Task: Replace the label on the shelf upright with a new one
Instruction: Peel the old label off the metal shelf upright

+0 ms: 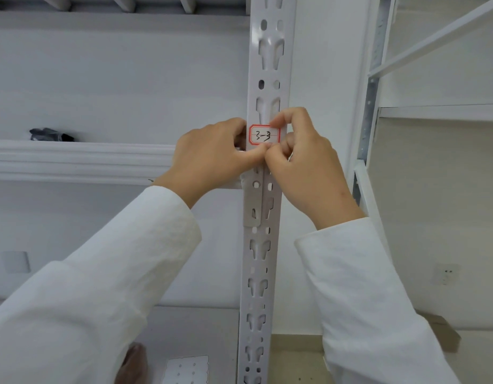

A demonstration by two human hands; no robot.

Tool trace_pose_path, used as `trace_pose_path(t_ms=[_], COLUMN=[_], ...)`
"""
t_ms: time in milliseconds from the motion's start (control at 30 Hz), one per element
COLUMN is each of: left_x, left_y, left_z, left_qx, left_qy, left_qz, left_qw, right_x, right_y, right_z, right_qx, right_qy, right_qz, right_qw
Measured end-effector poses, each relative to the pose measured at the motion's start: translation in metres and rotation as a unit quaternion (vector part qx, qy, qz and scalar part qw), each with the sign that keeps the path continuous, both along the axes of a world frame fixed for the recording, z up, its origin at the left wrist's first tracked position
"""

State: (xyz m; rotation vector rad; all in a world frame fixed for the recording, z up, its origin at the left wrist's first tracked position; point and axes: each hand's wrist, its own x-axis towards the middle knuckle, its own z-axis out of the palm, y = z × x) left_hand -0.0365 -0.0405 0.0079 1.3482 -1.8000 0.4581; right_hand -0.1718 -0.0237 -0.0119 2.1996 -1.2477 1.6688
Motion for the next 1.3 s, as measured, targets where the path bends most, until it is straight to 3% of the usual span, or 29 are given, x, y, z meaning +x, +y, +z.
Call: trace_pose_path(t_ms=[1300], left_x=[0.0011], left_y=[0.0017], left_z=[-0.0007], left_qx=[-0.007], left_qy=[0.002], left_qz=[-0.011], left_qw=[1.0], right_x=[0.0057], right_y=[-0.0029], right_z=[-0.0097], right_qx=[-0.052], right_qy=[-0.045], right_qz=[-0.009], right_qw=[0.998])
